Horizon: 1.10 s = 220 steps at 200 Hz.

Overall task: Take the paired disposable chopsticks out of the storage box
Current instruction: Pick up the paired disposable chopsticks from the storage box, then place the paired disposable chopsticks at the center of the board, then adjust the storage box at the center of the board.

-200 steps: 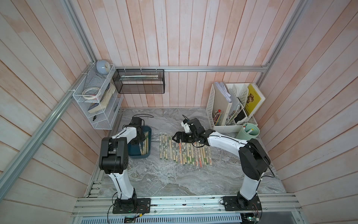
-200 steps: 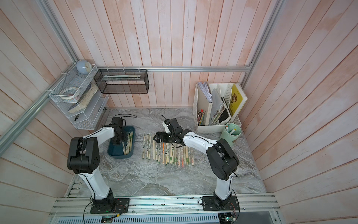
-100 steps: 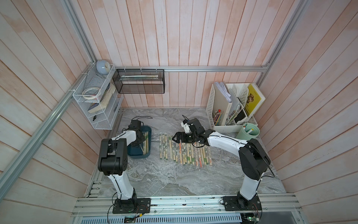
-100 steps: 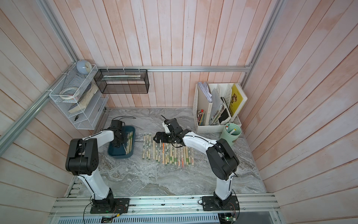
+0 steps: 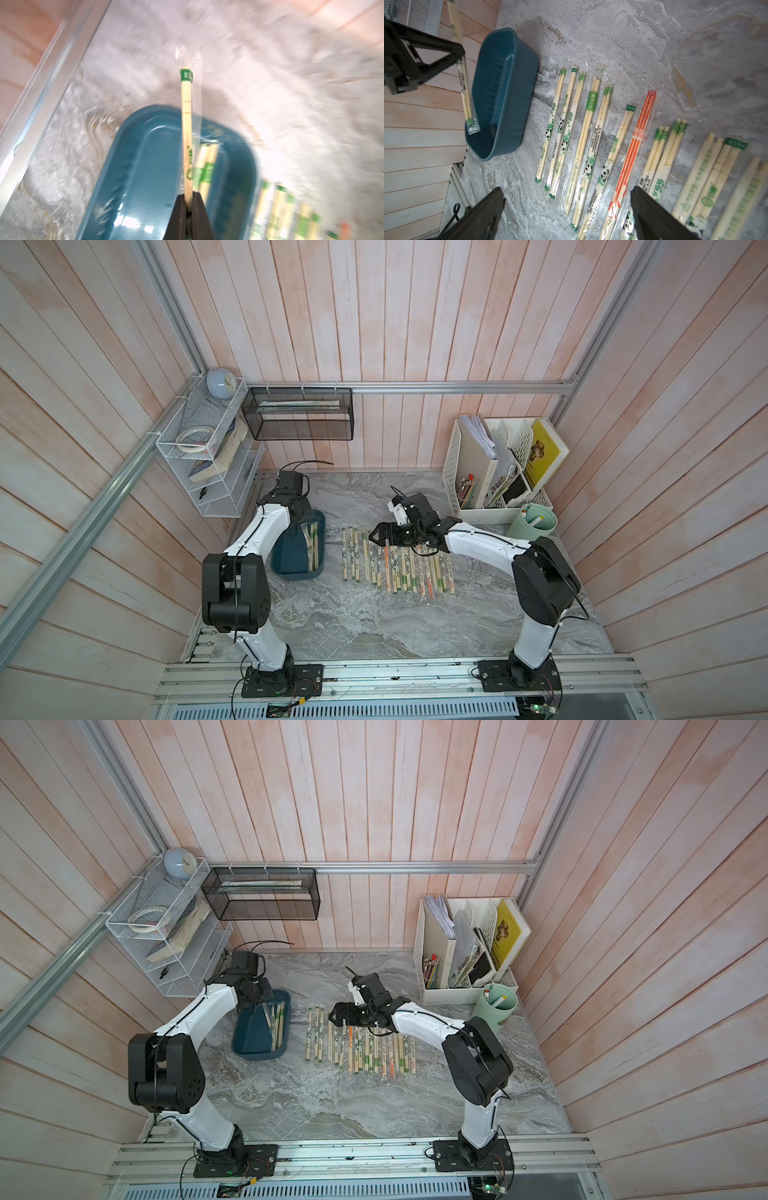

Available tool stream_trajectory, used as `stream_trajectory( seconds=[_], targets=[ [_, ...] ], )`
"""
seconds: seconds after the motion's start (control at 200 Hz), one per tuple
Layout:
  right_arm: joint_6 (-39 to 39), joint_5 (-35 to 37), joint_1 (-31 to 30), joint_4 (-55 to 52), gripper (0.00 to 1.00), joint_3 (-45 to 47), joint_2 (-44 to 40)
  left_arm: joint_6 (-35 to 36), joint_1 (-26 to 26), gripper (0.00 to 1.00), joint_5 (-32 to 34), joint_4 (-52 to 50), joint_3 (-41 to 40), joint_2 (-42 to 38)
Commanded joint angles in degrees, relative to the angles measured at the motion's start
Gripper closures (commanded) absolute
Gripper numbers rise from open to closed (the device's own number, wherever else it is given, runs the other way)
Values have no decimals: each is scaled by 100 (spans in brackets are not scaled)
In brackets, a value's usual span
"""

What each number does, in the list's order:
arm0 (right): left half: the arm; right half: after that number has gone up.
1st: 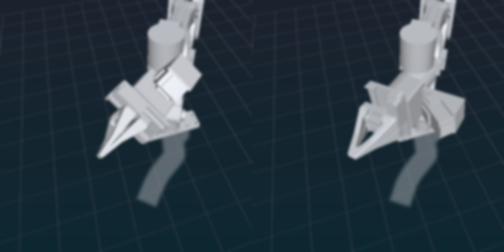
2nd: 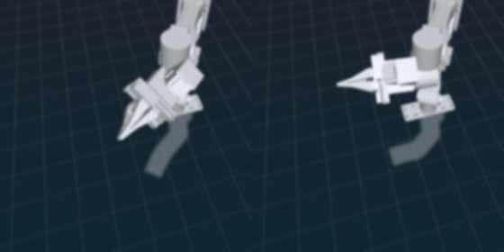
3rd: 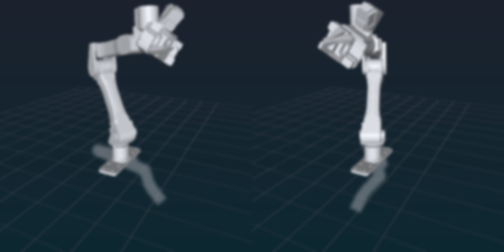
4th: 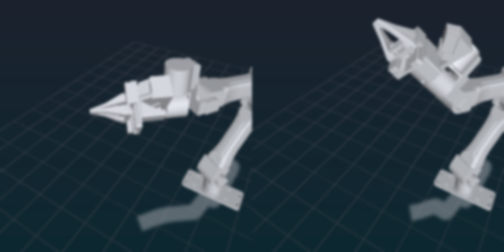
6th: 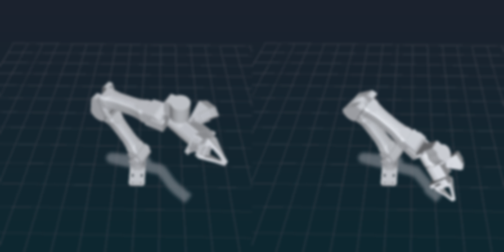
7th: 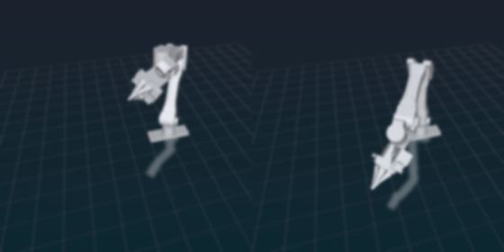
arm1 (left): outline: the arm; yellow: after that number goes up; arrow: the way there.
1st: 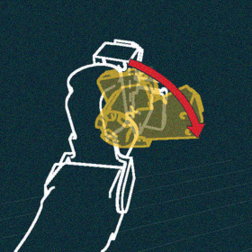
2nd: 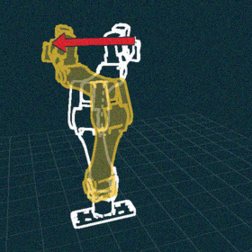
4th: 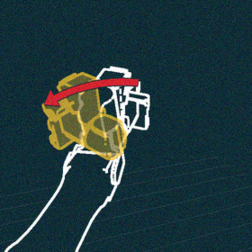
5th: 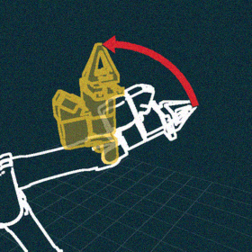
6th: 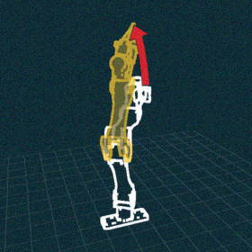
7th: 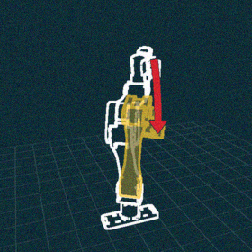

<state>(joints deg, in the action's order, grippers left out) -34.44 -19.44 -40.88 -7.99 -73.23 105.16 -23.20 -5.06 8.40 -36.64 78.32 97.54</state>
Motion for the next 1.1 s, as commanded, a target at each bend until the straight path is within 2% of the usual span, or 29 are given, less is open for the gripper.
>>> stream_trajectory(
  seconds=[0.0,0.22,0.505,0.605,0.645,0.74,0.83,0.95,1.095],
  targets=[
    [42,-60,8,42,3,50,52,86,-435,100,17,-199,-28,141],
    [49,-43,106,34,3,203,-56,46,-976,100,-60,63,-256,574],
    [25,-33,160,66,3,283,-66,148,-1223,100,-137,434,-634,1029],
    [33,-33,160,67,3,284,-66,140,-1243,71,-299,497,-662,1061],
    [36,-42,161,62,3,283,-58,121,-1243,55,-355,511,-640,1026],
    [34,-55,160,61,3,261,-40,53,-1227,43,-225,522,-593,750],
    [25,-82,160,85,3,260,-23,-43,-1007,41,-44,544,-629,427],
    [16,-104,156,110,3,289,-14,-89,-377,41,27,570,-865,120],
    [7,-128,151,144,3,307,11,101,339,45,-13,512,-1088,94]
  ],
)
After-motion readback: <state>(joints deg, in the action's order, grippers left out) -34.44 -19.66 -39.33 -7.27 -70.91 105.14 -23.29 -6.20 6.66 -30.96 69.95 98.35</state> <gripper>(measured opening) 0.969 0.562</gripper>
